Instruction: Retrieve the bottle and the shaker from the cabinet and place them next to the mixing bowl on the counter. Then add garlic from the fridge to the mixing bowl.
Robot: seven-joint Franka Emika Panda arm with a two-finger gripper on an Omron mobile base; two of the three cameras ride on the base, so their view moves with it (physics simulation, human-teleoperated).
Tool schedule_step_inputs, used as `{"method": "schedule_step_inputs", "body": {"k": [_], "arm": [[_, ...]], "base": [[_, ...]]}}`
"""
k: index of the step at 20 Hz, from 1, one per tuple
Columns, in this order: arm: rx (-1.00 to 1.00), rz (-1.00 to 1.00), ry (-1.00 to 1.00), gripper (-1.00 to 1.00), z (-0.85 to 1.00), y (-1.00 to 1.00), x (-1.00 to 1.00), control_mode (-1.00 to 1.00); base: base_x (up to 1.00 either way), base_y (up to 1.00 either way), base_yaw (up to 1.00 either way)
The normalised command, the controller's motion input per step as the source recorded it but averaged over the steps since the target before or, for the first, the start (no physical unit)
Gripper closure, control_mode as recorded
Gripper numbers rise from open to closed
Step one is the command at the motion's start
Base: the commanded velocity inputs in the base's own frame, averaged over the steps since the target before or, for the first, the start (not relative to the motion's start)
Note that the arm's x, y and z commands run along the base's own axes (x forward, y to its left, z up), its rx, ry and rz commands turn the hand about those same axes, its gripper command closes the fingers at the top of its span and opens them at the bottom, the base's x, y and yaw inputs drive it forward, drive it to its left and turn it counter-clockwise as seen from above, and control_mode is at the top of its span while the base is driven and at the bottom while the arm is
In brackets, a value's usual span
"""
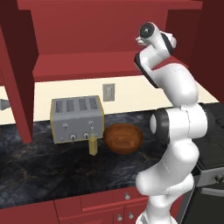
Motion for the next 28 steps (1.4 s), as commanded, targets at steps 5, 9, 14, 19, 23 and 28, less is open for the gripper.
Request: {"method": "schedule_step_inputs", "body": {"k": [5,9,14,19,23,28], "arm": [[-0.08,-0.07,-0.39,1.00,0.00,0.25,-0.71,-1.00],[-0.04,-0.01,-0.25,1.00,0.00,0.42,-1.00,-1.00],[-0.01,0.01,-0.10,1.00,0.28,0.22,-1.00,-1.00],[0.00,0.04,-0.02,1.00,0.06,0.03,-1.00,-1.00],[0.00,0.07,0.00,1.00,0.00,0.09,-1.00,-1.00],[-0.01,0.14,0.06,1.00,-0.09,0.20,-0.90,-1.00]], "base": [[0.00,0.00,0.00],[0.00,0.00,0.00],[0.00,0.00,0.00],[0.00,0.00,0.00],[0.00,0.00,0.00],[0.00,0.00,0.00]]}}
